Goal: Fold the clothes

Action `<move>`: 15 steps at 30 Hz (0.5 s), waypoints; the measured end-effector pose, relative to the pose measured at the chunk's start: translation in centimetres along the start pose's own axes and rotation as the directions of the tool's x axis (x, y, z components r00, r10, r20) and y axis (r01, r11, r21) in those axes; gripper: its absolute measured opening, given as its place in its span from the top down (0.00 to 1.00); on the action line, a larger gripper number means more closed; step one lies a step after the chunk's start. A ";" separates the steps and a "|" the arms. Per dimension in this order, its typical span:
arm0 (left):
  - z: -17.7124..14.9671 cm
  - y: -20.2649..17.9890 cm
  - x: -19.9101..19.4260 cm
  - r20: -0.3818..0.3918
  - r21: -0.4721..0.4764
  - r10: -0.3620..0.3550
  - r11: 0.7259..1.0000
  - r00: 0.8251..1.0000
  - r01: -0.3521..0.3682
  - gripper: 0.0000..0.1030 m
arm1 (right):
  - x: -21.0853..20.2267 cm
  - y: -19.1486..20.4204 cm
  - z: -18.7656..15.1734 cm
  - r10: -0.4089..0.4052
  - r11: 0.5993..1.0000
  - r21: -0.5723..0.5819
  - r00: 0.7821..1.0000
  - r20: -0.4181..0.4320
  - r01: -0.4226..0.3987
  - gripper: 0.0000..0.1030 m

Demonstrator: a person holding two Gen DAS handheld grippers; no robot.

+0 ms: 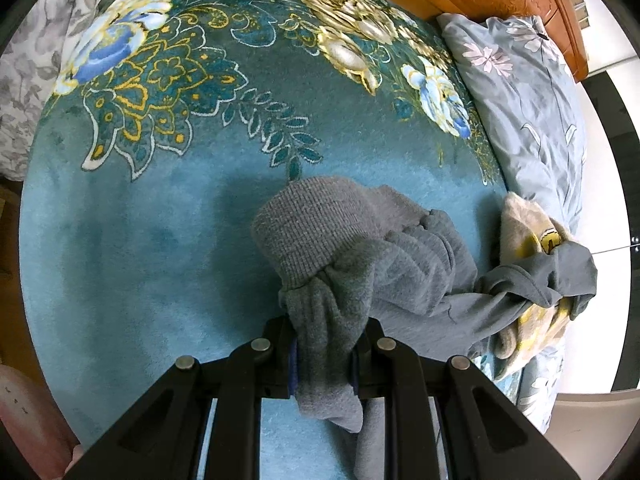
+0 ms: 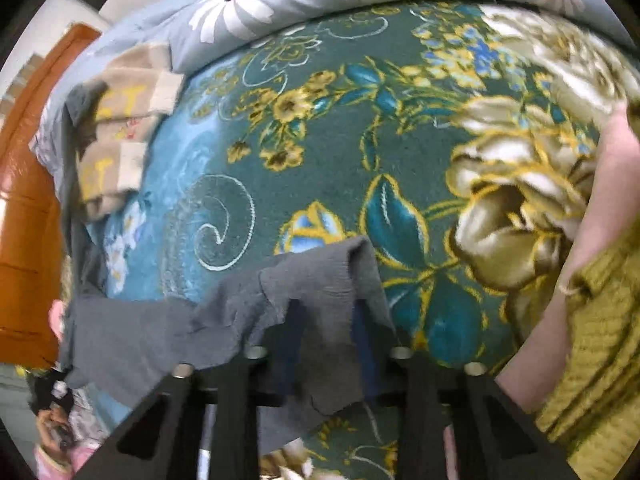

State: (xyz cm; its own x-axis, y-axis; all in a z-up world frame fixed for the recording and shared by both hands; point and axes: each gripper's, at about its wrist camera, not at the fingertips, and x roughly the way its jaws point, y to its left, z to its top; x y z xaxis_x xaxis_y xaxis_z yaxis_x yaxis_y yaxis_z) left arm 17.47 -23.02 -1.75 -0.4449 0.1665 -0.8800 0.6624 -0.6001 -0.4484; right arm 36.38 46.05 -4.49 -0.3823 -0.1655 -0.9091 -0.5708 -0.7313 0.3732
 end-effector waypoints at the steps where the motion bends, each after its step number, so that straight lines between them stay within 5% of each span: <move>1: 0.0 0.0 0.0 0.000 0.001 0.000 1.000 1.000 0.000 0.81 | -0.2 0.2 0.1 -0.001 1.000 -0.006 1.000 0.008 0.001 0.92; 7: 0.0 0.2 -0.1 -0.001 -0.013 -0.017 1.000 1.000 0.017 0.81 | -3.5 2.3 2.1 0.036 0.998 -0.057 0.990 0.138 -0.028 0.97; 9: 0.0 0.2 0.0 -0.006 -0.012 -0.016 1.000 1.000 0.015 0.81 | -4.6 1.4 2.7 -0.032 0.999 0.000 0.981 0.192 0.033 0.97; 13: 0.1 0.5 0.1 -0.013 -0.029 -0.028 0.999 1.000 0.028 0.81 | -3.1 0.7 3.2 -0.153 0.988 0.023 0.976 0.153 0.151 0.97; 15: 0.1 0.7 0.1 -0.020 -0.039 -0.034 0.999 0.999 0.033 0.81 | -2.0 0.2 3.1 -0.106 0.994 0.049 0.987 0.118 0.101 0.93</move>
State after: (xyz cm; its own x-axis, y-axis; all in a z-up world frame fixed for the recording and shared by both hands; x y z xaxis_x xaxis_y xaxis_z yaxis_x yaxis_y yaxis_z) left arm 17.86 -23.49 -2.20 -0.4548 0.2025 -0.8673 0.6705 -0.5632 -0.4830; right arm 34.75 48.29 -1.99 -0.4026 -0.0076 -0.9154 -0.6414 -0.7112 0.2879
